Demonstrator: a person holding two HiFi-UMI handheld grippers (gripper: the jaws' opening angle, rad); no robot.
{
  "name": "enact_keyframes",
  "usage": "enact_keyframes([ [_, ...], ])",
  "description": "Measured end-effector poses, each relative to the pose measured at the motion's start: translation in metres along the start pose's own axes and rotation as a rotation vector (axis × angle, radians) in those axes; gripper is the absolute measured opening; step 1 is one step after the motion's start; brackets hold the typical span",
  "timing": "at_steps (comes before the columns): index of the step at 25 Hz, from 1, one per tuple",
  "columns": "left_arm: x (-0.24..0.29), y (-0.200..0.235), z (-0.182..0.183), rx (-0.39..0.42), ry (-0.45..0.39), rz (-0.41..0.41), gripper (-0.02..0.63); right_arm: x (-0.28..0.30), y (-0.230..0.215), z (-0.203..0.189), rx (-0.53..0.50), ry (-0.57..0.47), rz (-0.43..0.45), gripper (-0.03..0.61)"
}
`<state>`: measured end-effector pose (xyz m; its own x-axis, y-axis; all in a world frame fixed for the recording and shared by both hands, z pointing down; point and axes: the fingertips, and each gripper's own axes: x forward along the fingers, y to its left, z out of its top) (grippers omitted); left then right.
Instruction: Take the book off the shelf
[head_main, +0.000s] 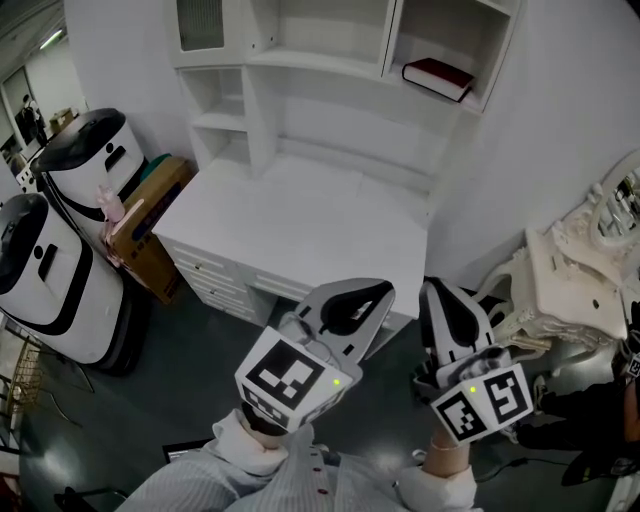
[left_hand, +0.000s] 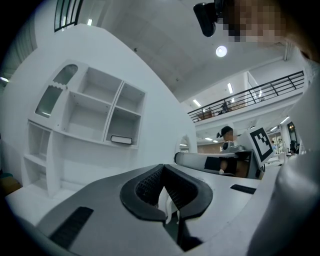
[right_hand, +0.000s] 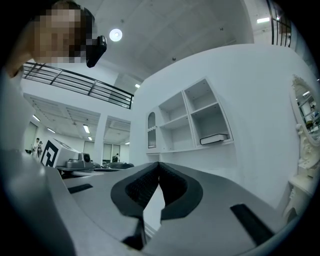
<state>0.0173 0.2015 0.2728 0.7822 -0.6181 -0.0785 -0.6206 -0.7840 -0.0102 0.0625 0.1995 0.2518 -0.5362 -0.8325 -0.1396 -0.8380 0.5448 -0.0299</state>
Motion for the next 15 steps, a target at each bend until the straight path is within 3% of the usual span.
enact_keyframes([
  [15,0.056,0.153,0.003,0.002,0.001,-0.033,0.011,0.144,-0.045,-0.012,-0.021,0.003,-0.072,0.014],
])
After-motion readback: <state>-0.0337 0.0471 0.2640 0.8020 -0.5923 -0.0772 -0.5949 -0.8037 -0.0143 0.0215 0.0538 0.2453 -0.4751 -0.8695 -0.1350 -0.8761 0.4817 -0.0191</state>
